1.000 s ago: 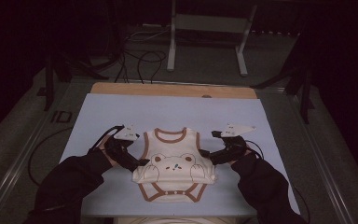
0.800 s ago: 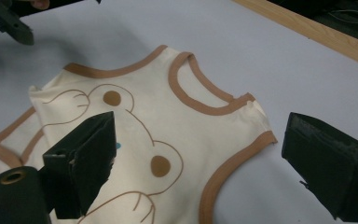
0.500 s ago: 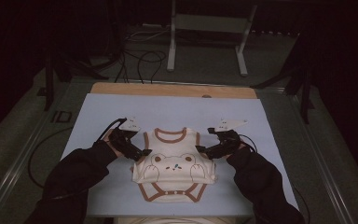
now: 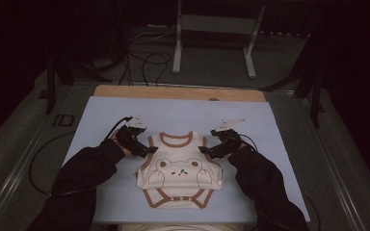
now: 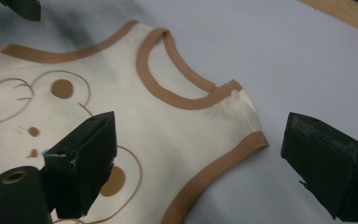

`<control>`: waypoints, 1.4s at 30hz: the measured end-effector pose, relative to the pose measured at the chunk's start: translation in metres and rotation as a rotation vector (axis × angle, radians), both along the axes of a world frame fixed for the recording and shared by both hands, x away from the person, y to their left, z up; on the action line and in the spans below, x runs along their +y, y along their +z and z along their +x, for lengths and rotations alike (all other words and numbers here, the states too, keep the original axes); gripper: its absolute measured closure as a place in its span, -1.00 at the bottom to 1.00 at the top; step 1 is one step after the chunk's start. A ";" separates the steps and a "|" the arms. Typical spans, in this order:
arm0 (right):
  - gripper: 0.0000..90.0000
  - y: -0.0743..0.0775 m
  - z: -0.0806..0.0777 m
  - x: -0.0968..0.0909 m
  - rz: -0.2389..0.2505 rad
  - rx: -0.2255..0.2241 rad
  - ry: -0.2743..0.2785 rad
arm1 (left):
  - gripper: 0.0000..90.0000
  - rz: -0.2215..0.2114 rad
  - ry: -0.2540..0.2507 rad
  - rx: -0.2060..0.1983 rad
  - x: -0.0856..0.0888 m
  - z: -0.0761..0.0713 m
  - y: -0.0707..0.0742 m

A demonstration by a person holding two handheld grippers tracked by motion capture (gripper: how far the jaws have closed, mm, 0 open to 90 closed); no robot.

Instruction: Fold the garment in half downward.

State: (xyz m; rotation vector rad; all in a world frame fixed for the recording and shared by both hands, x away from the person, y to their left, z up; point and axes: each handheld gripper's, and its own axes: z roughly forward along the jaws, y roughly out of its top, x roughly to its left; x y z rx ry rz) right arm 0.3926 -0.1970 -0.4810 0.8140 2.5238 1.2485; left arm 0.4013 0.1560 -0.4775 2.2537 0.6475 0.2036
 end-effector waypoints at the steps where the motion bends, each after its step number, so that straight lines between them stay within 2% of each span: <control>1: -0.77 -0.001 0.002 0.001 -0.006 -0.001 0.000 | -0.98 0.001 0.008 0.002 0.000 0.002 -0.002; 6: -0.77 -0.007 0.008 0.002 -0.016 0.010 0.002 | -0.98 0.015 0.022 0.005 0.000 0.008 -0.010; 10: -0.77 -0.014 0.017 0.004 -0.032 0.020 -0.002 | -0.97 0.007 0.050 0.028 0.001 0.014 -0.017; 13: -0.77 -0.017 0.022 0.005 -0.018 0.041 -0.007 | -0.97 0.043 0.053 0.062 0.000 0.019 -0.019; 16: -0.77 -0.019 0.024 0.007 -0.016 0.030 -0.009 | -0.87 0.056 0.069 0.045 -0.002 0.019 -0.021; 17: -0.77 -0.020 0.026 0.010 -0.032 0.027 -0.013 | -0.86 0.037 0.068 0.042 -0.002 0.021 -0.022; 20: -0.77 -0.021 0.029 0.012 -0.037 0.034 -0.002 | -0.81 0.035 0.077 0.039 -0.002 0.024 -0.023; 23: -0.69 -0.023 0.035 0.015 -0.058 0.043 -0.014 | -0.76 0.036 0.089 0.036 0.000 0.029 -0.026; 26: -0.66 -0.025 0.039 0.015 -0.057 0.057 -0.013 | -0.67 0.040 0.085 0.037 0.001 0.031 -0.028; 27: -0.54 -0.026 0.042 0.015 -0.074 0.058 -0.020 | -0.64 0.049 0.081 0.049 0.001 0.032 -0.029; 32: -0.38 -0.032 0.048 0.015 -0.104 0.067 -0.024 | -0.50 0.071 0.063 0.068 -0.001 0.034 -0.032; 33: -0.31 -0.034 0.049 0.015 -0.118 0.076 -0.030 | -0.47 0.089 0.057 0.062 -0.002 0.034 -0.034; 37: -0.24 -0.037 0.050 0.014 -0.127 0.064 -0.041 | -0.34 0.104 0.048 0.070 -0.004 0.035 -0.037; 42: -0.22 -0.038 0.053 0.016 -0.148 0.068 -0.036 | -0.21 0.099 0.045 0.078 -0.006 0.036 -0.039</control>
